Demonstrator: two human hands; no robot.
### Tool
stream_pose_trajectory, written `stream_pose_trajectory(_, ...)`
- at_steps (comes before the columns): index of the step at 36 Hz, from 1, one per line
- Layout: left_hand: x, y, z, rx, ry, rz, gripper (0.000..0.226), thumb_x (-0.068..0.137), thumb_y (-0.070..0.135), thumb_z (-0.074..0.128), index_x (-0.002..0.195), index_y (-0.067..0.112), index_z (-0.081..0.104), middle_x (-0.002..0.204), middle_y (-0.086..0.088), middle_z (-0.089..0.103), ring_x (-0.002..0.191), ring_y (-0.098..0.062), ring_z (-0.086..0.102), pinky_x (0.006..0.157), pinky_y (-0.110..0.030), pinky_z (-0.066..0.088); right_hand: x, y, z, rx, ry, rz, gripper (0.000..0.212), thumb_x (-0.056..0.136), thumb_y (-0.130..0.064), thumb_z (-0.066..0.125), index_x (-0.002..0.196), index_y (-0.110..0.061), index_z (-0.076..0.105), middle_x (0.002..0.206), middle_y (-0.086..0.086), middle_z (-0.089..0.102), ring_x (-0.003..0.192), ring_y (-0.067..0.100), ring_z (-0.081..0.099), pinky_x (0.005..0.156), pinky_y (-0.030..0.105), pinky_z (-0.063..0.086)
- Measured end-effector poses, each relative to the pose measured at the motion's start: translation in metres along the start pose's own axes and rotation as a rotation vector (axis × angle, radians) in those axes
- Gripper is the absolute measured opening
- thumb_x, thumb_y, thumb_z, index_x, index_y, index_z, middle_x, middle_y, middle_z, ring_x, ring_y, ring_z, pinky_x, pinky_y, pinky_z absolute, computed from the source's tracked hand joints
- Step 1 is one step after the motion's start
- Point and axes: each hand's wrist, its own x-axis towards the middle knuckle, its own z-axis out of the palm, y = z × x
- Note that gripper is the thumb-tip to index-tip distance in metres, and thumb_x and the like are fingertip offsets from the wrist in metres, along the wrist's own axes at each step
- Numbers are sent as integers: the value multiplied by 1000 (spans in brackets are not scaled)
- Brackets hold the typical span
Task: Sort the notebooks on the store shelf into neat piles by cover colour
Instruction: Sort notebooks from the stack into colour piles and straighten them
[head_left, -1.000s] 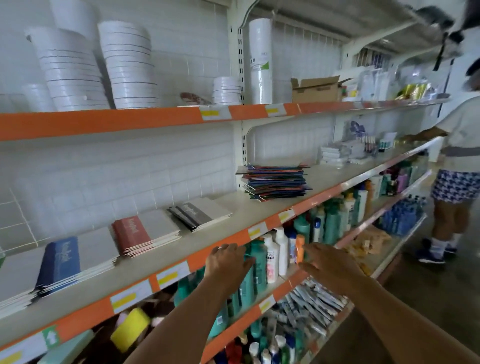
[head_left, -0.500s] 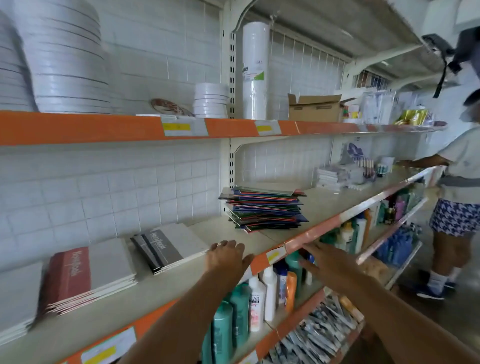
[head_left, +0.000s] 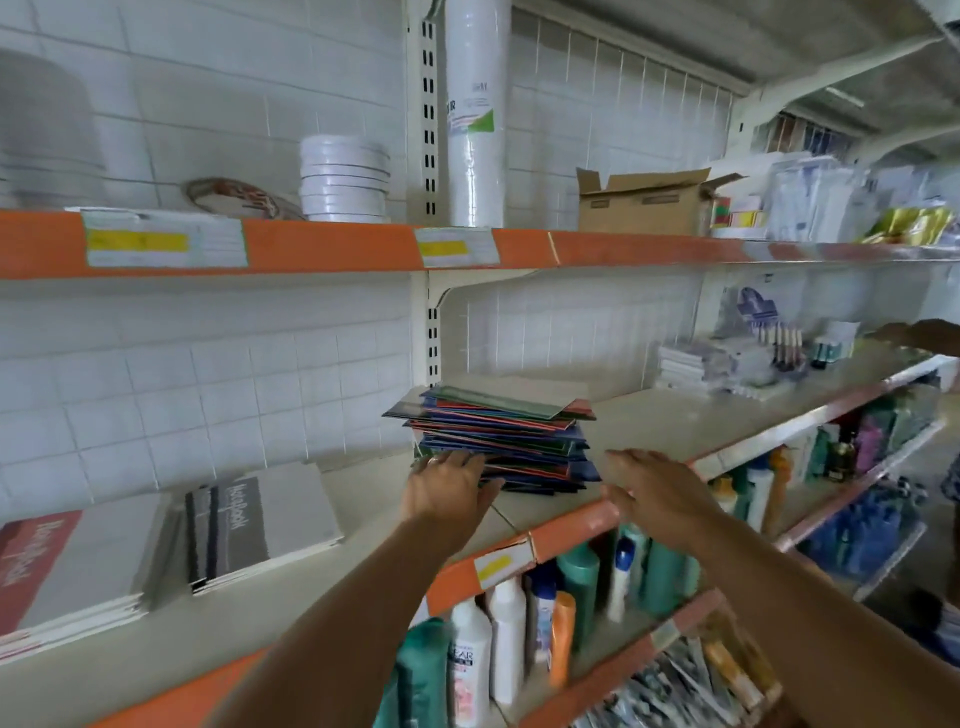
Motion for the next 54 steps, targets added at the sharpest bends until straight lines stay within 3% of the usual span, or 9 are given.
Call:
stream_pose_trajectory(4,17,32,-3,22,13,-52,56,101,51,21,151,28,17,157,1,23,146,-18,13,119,-40,5,25,35,2,-47,-3,-68,41,99,-31,42,138,-21,38,137,1,49,122,21,47,98,33,41)
stream_pose_trajectory(8,34,55,-5,33,-5,-117,60,100,53,18,153,29,1,160,-1,8,148,-20,2,120,-42,1,51,60,9,-47,-18,-136,51,99,-28,42,148,-22,27,145,0,42,128,19,42,105,32,37)
stream_pose_trajectory(20,94,92,-1,60,12,-95,61,100,53,19,153,27,2,160,-4,6,148,-22,1,119,-43,-1,120,77,30,64,141,-233,62,94,-6,46,150,-15,20,152,2,34,137,18,33,113,28,26)
stream_pose_trajectory(26,124,103,9,73,-83,-82,62,99,55,20,152,24,10,160,-7,11,147,-24,4,119,-45,-2,154,81,41,86,110,-250,79,87,6,47,153,-13,8,159,6,19,144,20,21,119,32,19)
stream_pose_trajectory(36,133,109,10,26,-79,-161,58,98,51,29,148,23,24,154,-7,28,144,-27,20,118,-43,11,184,80,47,84,87,-347,83,85,10,45,154,-16,7,160,5,13,146,20,14,120,36,10)
stream_pose_trajectory(43,132,117,-4,-13,-90,-299,46,97,28,36,141,17,37,138,-6,48,128,-25,42,106,-41,35,191,78,53,109,177,-421,69,91,-13,56,150,-14,20,147,3,41,136,19,36,117,38,20)
stream_pose_trajectory(48,131,125,-11,130,-119,-343,38,97,26,44,133,14,40,123,-8,51,113,-27,51,91,-39,43,188,77,56,96,245,-425,68,91,-16,56,150,-16,22,140,1,49,131,19,40,116,38,20)
stream_pose_trajectory(51,127,124,-14,245,-96,-318,37,97,20,45,133,12,38,122,-9,49,107,-26,53,77,-36,46,187,77,55,72,289,-473,61,90,-16,57,146,-21,34,131,0,53,125,21,44,114,38,22)
stream_pose_trajectory(54,123,121,-15,290,-78,-337,39,95,9,46,133,11,38,125,-9,44,108,-26,53,75,-36,50,187,80,59,79,331,-501,57,75,-11,75,128,-23,59,108,-1,62,107,22,56,106,40,35)
